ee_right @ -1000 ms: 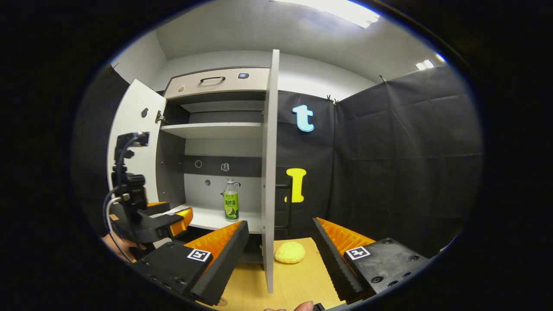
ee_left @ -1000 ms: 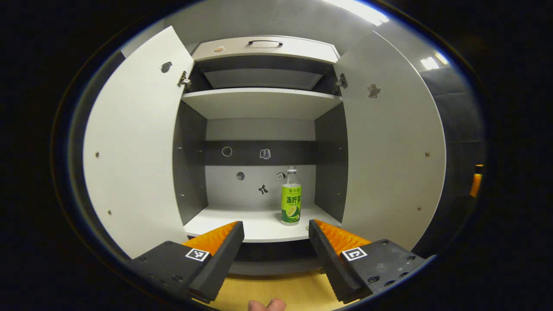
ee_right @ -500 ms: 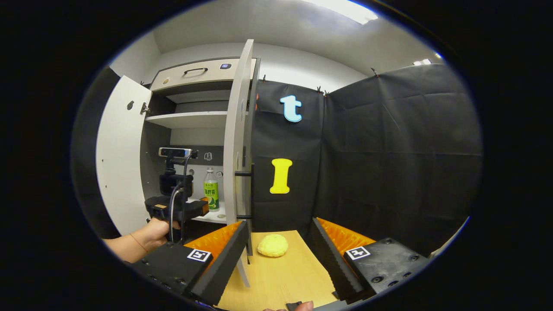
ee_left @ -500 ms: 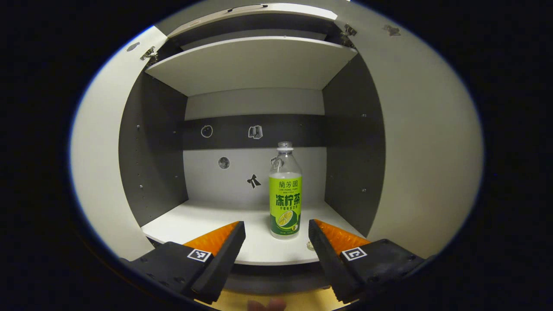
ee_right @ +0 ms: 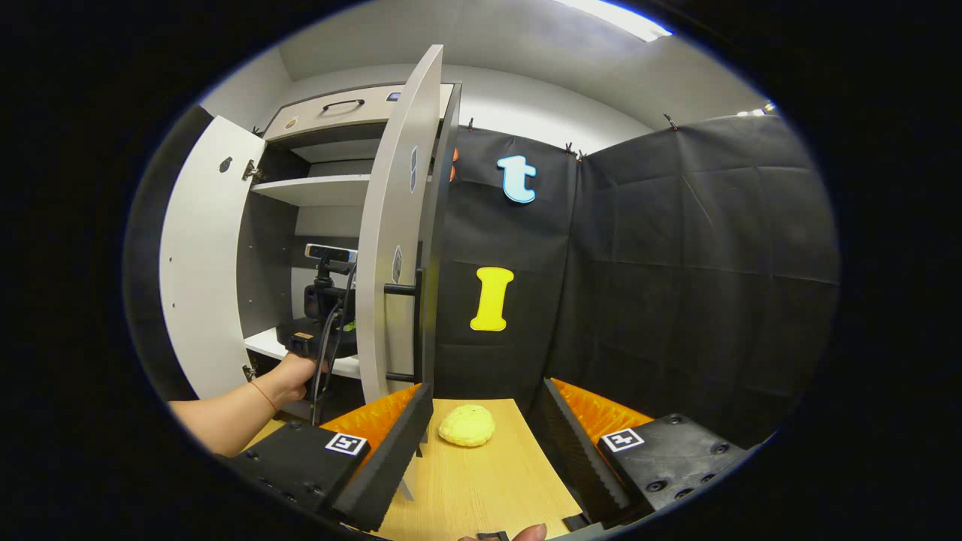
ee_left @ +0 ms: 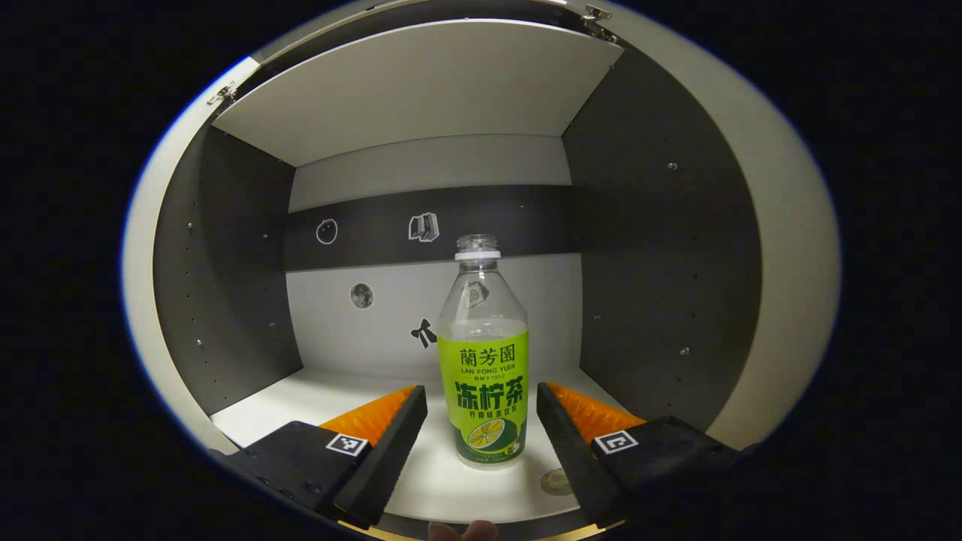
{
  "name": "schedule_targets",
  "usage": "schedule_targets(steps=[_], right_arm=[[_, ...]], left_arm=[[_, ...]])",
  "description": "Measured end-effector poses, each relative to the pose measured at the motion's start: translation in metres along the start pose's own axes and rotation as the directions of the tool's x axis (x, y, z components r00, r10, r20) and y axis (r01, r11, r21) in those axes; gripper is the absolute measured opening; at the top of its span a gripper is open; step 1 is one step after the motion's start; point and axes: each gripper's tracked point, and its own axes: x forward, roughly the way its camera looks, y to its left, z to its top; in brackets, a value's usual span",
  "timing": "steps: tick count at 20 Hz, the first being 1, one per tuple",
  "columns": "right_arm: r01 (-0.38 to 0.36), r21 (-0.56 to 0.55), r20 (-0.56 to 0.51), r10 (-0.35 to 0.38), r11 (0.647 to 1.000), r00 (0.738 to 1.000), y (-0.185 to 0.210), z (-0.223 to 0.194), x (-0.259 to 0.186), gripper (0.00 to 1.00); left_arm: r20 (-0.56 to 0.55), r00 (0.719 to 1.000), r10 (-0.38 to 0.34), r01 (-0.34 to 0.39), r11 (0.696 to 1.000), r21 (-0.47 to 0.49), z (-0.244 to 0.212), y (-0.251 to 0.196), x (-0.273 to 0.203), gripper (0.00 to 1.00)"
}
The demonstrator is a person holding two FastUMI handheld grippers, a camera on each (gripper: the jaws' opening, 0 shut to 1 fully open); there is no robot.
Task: Grasp the bottle in the cabinet with the left hand and place it on the coaster, then close the right door with the right hand and the left door with the left hand.
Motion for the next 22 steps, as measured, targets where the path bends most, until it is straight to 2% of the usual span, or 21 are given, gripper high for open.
schedule_targets(steps=[6, 8, 12, 17, 22], right_arm=[[-0.033, -0.022, -0.006, 0.033, 0.999, 0.999, 0.003, -0.007, 0.016, 0.97], [-0.034, -0.015, -0.007, 0.034, 0.999, 0.999, 0.002, -0.007, 0.019, 0.97], [-0.03, -0.009, 0.001, 0.03, 1.0, 1.0, 0.003, -0.005, 0.02, 0.97], [-0.045, 0.008, 0.021, 0.045, 0.999, 0.999, 0.017, 0.005, 0.012, 0.97], [-0.072, 0.033, 0.055, 0.07, 0.997, 0.996, 0.039, 0.017, 0.004, 0.97]], left_arm=[[-0.021, 0.999, 0.036, -0.036, 0.999, 0.023, -0.007, -0.005, 0.037, 0.94], [-0.016, 1.0, 0.016, -0.016, 1.0, -0.004, -0.007, -0.008, 0.038, 0.8], [0.007, 1.0, 0.002, -0.002, 0.999, -0.036, 0.005, -0.008, 0.028, 0.76], [0.077, 0.997, -0.015, 0.02, 0.998, -0.06, 0.041, 0.0, -0.031, 0.76], [0.146, 0.986, -0.076, 0.086, 0.994, -0.062, 0.062, 0.014, -0.125, 0.76]])
